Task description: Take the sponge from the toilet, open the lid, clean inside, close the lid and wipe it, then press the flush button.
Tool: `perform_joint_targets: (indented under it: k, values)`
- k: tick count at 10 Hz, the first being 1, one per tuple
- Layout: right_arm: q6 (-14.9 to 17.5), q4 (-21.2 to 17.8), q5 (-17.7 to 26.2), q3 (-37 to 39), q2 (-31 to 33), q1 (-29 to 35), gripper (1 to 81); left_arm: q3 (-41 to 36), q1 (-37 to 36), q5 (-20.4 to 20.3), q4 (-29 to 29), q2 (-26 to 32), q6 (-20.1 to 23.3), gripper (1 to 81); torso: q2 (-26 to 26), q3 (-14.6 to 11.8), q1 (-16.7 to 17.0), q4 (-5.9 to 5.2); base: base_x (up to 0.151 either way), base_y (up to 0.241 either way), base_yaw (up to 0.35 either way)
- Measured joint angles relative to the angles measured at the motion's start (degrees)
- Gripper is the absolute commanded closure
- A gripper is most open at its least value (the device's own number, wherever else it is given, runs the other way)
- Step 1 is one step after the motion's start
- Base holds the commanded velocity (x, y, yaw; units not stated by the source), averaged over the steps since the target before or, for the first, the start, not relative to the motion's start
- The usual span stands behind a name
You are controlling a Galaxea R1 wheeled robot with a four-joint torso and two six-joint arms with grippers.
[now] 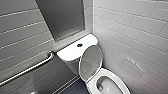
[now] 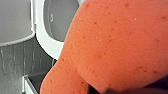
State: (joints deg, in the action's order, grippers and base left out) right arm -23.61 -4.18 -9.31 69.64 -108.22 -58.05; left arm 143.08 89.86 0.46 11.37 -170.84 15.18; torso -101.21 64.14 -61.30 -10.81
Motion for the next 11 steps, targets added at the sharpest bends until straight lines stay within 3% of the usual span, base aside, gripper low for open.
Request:
perform_joint_targets:
  k: [2, 5, 9, 11]
  values:
    - [0.0, 0.6, 1.1, -1.7, -1.3, 6.1, 81.1, 0.0, -0.5, 1.1, 0.0, 0.0, 0.0, 1.0, 0.0, 0.0, 0.0, 0.00, 0.000, 0.000, 0.000]
    - [-0.1, 1.0, 8.6, 0.2, -8.8, 14.3, 81.1, 0.0, -0.5, 1.4, 0.0, 0.1, 0.0, 1.0, -0.1, 0.0, 0.0, 0.05, 0.000, 0.000, 0.000]
    - [-0.4, 1.4, 16.9, 13.7, -27.0, 25.2, 81.1, 0.0, -0.7, 1.9, -0.1, 0.1, 0.2, 1.0, -0.1, 0.0, 0.0, 0.02, 0.000, 0.000, 0.000]
    - [-0.4, 1.4, 20.6, 23.3, -36.5, 25.8, 81.1, 0.0, -0.8, 1.9, -0.1, 0.1, 0.2, 1.0, -0.1, 0.0, 0.0, 0.02, 0.000, 0.000, 0.000]
